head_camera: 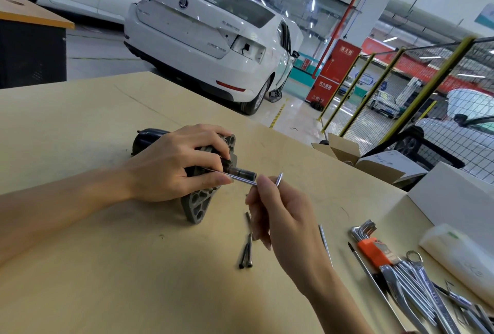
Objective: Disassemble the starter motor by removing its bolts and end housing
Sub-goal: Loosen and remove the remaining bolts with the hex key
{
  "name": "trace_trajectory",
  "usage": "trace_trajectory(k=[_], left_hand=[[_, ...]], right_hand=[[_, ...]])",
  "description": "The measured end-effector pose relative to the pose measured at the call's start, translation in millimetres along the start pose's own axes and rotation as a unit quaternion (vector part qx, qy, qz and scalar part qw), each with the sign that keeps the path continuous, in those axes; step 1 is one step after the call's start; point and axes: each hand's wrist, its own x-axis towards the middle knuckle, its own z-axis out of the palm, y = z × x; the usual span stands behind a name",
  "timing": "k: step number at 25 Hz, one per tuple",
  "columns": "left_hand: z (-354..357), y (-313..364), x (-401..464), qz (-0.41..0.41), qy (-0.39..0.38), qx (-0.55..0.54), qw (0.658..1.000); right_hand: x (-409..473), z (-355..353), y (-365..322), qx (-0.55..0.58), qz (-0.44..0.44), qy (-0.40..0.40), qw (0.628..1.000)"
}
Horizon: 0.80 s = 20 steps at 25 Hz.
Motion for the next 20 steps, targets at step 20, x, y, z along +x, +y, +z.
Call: trace_trajectory(k=[20], left_hand=[[-0.2,-1.2,-0.4,0.005,-0.006,0.005,1.0]], right_hand=[[-1.3,5.6,12.6,-0.134,-0.117,0.067,0.982]])
